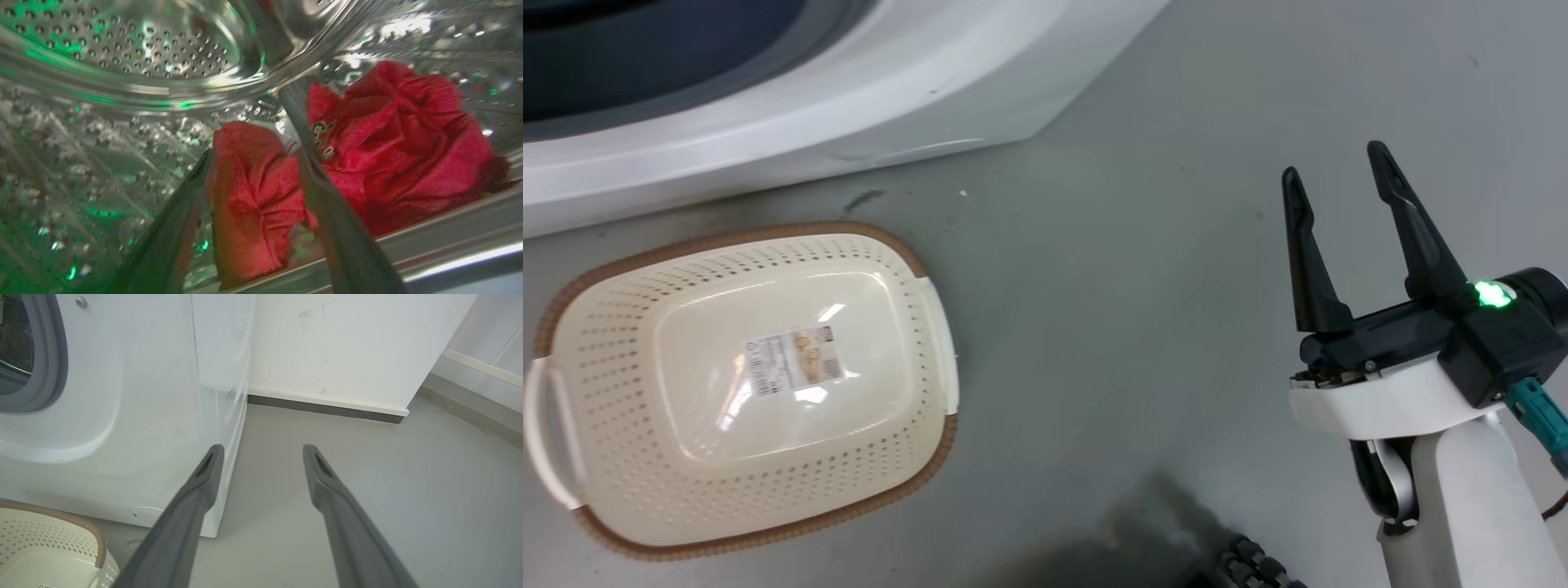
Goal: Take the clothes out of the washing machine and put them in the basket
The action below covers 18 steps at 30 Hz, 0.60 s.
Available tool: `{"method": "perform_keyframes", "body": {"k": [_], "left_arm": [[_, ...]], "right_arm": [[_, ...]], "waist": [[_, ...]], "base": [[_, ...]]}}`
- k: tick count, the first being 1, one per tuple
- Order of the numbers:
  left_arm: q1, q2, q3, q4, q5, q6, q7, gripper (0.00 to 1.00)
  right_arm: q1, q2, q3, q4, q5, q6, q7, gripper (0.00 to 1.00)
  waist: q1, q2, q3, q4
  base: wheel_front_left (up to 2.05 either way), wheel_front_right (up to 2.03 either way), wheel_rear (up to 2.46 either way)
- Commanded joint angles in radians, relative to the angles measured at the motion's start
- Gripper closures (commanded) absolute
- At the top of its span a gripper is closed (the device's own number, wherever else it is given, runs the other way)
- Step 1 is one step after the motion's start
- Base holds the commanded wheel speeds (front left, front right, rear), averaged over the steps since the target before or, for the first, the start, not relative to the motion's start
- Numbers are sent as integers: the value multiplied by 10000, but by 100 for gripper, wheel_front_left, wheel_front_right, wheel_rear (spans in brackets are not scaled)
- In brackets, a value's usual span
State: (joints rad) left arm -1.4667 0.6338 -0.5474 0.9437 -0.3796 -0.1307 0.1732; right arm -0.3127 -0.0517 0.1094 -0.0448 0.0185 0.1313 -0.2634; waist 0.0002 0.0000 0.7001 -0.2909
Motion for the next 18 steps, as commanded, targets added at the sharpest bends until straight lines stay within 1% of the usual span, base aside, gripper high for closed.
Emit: {"method": "perform_keyframes", "body": {"k": [1,6,8,9,10,16,18], "left_arm": [[-368,281,-312,137,-346,16,659,0],[-1127,972,-942,42,-1144,16,2117,0],[-1441,1265,-1216,-79,-1244,16,2518,0],[-1566,1418,-1351,-149,-1292,16,2662,0],[-1566,1418,-1351,-149,-1292,16,2662,0],[-1967,2013,-1978,-323,-1580,15,3384,0],[-1895,2082,-2158,-348,-1732,15,3513,0]], "right_arm": [[-187,25,174,-141,104,-10,-21,0],[-110,27,496,-417,319,-10,-21,0],[-79,28,595,-521,376,-10,-21,0],[-79,28,647,-590,424,-10,-21,0],[-79,28,647,-590,424,-10,-21,0],[-45,27,840,-809,617,-10,-21,0],[-86,25,869,-852,664,-10,-21,0]], "waist": [[-2,0,412,-468],[-2,0,806,-940],[-2,0,1000,-1104],[-2,0,1085,-1185],[-2,0,1085,-1185],[-2,0,1465,-1511],[-2,0,1541,-1573]], "base": [[0,0,0],[0,0,0],[0,0,0],[0,0,0],[0,0,0],[0,0,0],[0,0,0]]}}
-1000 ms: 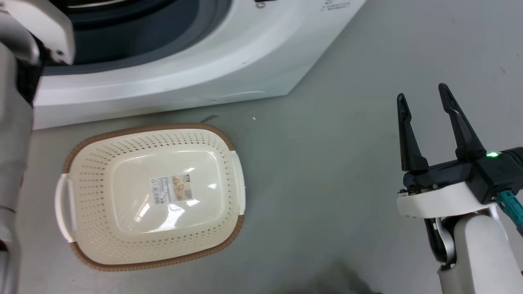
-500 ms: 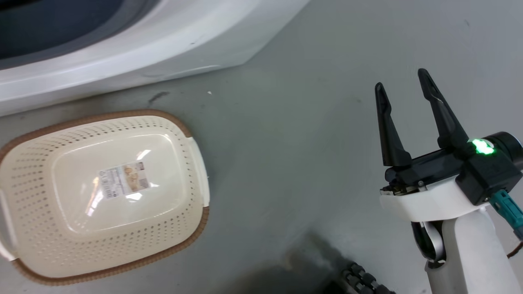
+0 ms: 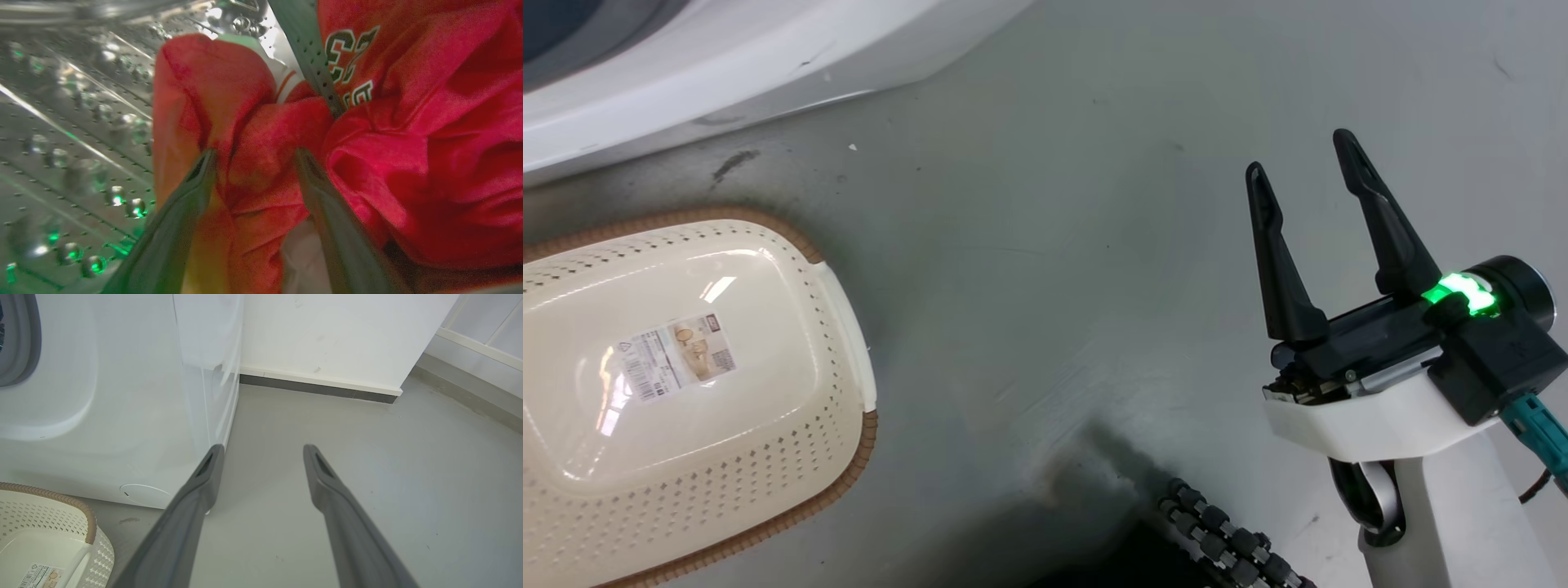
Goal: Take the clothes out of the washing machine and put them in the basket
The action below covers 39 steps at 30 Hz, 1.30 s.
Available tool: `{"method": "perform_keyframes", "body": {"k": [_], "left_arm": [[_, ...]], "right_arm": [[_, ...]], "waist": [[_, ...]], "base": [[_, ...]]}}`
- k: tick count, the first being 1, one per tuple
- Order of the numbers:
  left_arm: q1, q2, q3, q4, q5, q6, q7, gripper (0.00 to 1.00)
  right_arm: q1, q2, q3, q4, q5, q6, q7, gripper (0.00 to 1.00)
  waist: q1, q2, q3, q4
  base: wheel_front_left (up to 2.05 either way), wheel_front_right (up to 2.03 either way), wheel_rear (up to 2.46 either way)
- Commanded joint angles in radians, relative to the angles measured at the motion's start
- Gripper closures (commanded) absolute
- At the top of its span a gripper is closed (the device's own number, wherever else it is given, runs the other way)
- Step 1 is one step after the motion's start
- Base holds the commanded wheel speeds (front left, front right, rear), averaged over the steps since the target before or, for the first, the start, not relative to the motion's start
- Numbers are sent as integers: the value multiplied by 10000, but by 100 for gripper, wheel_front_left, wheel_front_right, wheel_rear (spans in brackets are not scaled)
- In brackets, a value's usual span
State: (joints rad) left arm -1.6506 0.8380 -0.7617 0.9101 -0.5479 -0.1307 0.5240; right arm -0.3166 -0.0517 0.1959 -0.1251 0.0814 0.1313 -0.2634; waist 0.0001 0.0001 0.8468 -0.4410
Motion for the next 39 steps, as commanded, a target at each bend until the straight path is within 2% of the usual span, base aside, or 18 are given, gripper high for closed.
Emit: {"method": "perform_keyframes", "body": {"k": [1,9,16,17,18,21,27,39], "left_arm": [[-44,83,-56,-3,-110,15,49,0],[-160,582,-572,249,-335,15,320,0],[-303,648,-938,432,-565,15,626,0],[-292,638,-1033,414,-608,13,704,58],[-299,630,-1110,388,-664,3,740,100],[-356,679,-1363,302,-813,1,829,100],[-933,823,-1496,353,-655,15,83,100],[-1319,163,-1681,1097,-602,20,-1367,100]], "right_arm": [[-59,27,36,-65,65,-10,-21,0],[-88,25,248,-247,210,-10,-21,0],[30,25,248,-416,214,-10,-21,0],[26,25,254,-439,231,-10,-21,0],[24,25,276,-456,237,-10,-21,0],[-13,27,323,-489,259,-10,-21,0],[-115,25,388,-457,312,-10,-21,0],[-283,25,253,-244,165,-10,-21,0]], "waist": [[-1,-1,108,-108],[-1,-1,352,-425],[-1,-1,504,-427],[-1,-1,518,-420],[-1,-1,530,-416],[-1,-1,558,-406],[-1,-1,561,-450],[-1,-1,109,-247]], "base": [[0,0,0],[0,0,0],[0,0,0],[0,0,0],[0,0,0],[0,0,0],[0,0,0],[0,0,0]]}}
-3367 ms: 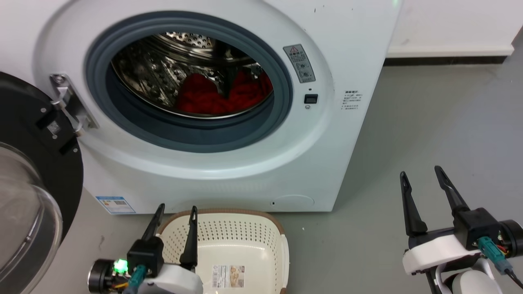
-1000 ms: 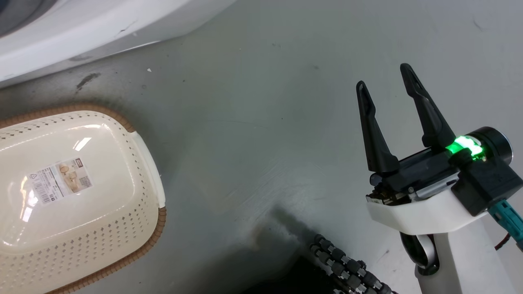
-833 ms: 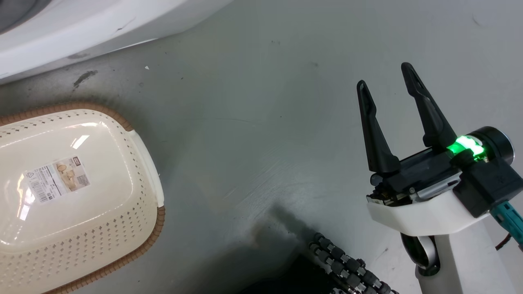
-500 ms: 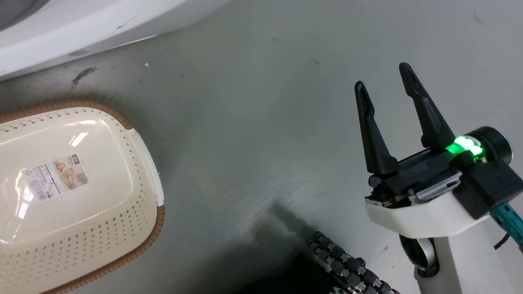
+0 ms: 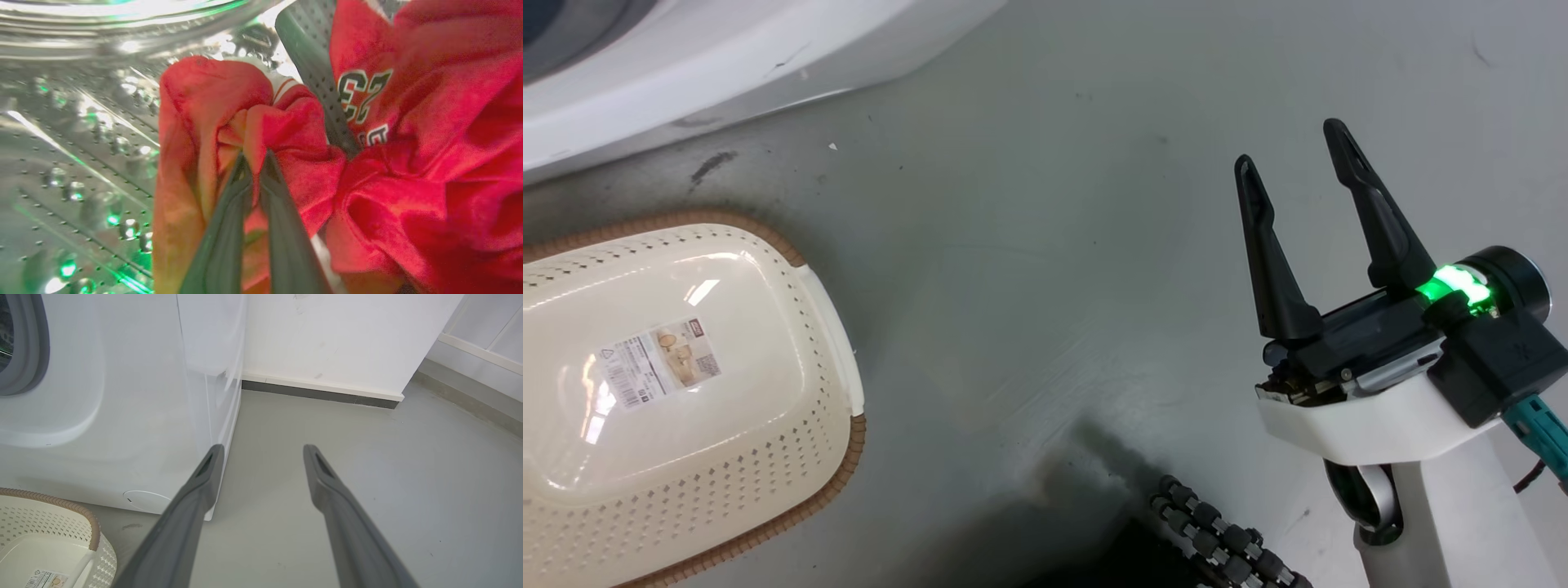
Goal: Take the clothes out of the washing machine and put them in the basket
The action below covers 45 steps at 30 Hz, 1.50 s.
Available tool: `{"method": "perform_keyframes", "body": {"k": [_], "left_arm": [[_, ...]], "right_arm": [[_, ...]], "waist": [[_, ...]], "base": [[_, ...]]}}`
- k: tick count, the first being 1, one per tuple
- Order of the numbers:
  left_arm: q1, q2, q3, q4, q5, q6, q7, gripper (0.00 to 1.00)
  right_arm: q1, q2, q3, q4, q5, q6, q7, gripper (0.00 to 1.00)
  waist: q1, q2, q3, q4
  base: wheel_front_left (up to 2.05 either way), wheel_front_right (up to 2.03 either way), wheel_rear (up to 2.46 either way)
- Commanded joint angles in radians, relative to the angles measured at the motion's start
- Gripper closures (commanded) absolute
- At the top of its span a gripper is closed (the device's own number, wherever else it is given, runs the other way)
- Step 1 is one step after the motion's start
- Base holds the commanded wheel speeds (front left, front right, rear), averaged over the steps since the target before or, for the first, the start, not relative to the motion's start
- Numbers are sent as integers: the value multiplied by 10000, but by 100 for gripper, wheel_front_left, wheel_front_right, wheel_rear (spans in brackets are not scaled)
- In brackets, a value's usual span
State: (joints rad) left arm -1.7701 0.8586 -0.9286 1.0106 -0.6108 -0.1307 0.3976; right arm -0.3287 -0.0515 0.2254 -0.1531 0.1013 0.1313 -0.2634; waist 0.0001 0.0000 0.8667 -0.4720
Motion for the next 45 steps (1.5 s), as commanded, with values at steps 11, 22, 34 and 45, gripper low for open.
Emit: {"method": "perform_keyframes", "body": {"k": [11,22,34,45], "left_arm": [[1180,-1432,122,1105,-661,46,-1515,100],[3309,-2759,174,1600,-1415,17,-3052,100],[5394,-3904,177,1554,-1878,8,-5377,100],[6777,-4419,201,858,-1741,179,-6590,100]], "right_arm": [[-188,20,-488,450,-435,-10,-21,0],[91,17,-1132,948,-994,-10,-21,0],[708,17,-1717,1322,-1499,-10,-21,0],[1315,17,-2181,1456,-1712,-10,-21,0]], "waist": [[-1,0,-1341,776],[-1,0,-2953,1824],[-1,0,-4597,2974],[-1,0,-5609,3721]], "base": [[0,0,0],[0,0,0],[0,0,0],[0,0,0]]}}
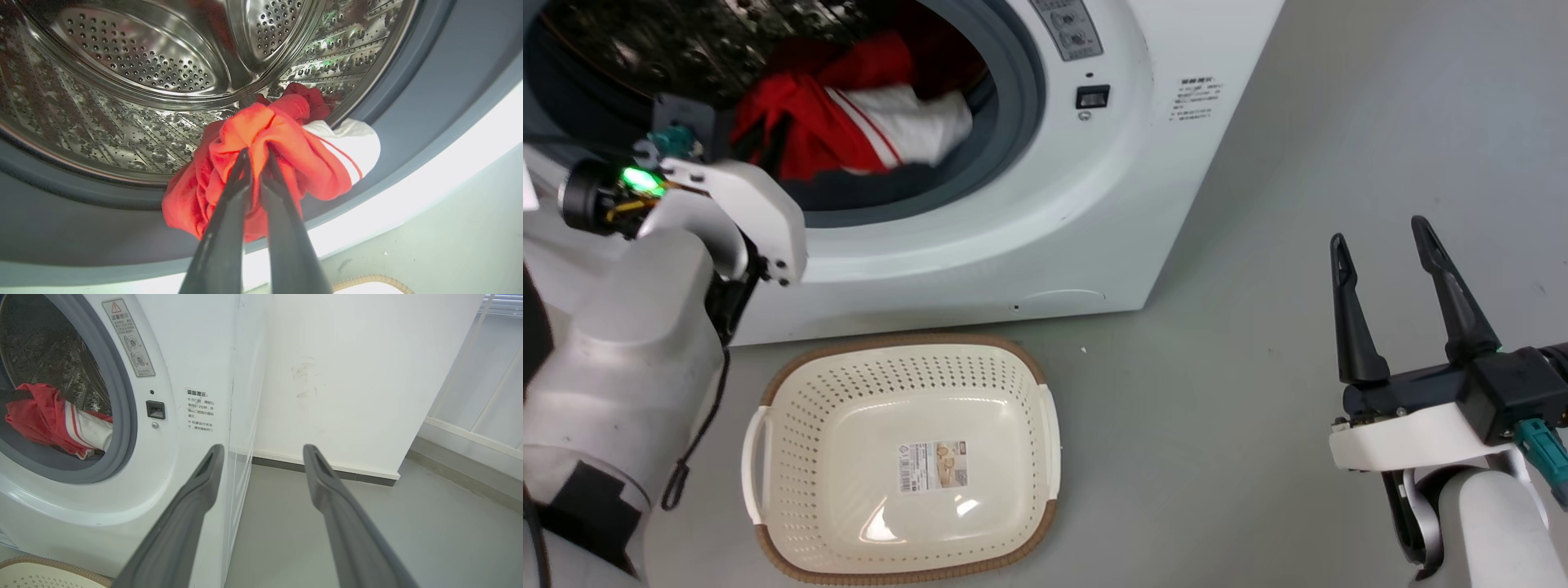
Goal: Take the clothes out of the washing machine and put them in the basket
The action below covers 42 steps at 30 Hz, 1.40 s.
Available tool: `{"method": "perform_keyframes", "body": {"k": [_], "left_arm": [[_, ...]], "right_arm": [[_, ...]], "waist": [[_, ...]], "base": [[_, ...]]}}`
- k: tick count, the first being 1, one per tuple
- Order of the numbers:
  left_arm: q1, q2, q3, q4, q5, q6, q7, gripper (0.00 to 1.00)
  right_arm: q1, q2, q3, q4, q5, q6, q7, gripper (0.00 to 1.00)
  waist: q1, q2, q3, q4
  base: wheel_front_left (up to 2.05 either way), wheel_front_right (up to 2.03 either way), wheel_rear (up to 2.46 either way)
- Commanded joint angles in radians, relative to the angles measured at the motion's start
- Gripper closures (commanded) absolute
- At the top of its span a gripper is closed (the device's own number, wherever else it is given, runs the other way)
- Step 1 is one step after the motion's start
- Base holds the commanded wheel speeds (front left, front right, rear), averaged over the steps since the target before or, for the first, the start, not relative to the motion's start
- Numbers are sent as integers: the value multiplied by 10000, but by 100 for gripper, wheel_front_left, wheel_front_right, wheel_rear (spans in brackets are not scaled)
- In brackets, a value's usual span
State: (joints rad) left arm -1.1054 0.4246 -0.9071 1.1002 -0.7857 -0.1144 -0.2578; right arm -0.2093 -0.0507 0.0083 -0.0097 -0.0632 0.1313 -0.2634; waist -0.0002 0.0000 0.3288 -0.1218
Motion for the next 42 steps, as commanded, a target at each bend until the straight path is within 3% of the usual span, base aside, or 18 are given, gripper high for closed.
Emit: {"method": "perform_keyframes", "body": {"k": [1,6,16,24,32,42], "left_arm": [[269,-96,2,-168,47,47,-58,100],[1119,112,376,-1454,269,333,-91,100],[3711,849,764,-5219,672,1320,-67,100],[5113,1679,489,-7548,321,1977,1211,100],[5731,1722,13,-7323,-38,1915,2198,100],[5486,823,-517,-4782,-399,1067,2944,100]], "right_arm": [[142,10,-35,38,-78,-10,-21,0],[344,10,-84,93,-25,-10,-21,0],[797,10,-308,228,71,-10,-21,0],[886,11,-397,180,117,-10,-21,0],[650,11,-211,116,135,-10,-21,0],[266,11,-176,-36,123,-10,-21,0]], "waist": [[2,0,-323,269],[2,0,-682,438],[2,0,-1413,757],[2,0,-1506,889],[2,0,-1023,524],[2,0,122,-230]], "base": [[0,0,0],[0,0,0],[0,0,0],[0,0,0],[0,0,0],[0,0,0]]}}
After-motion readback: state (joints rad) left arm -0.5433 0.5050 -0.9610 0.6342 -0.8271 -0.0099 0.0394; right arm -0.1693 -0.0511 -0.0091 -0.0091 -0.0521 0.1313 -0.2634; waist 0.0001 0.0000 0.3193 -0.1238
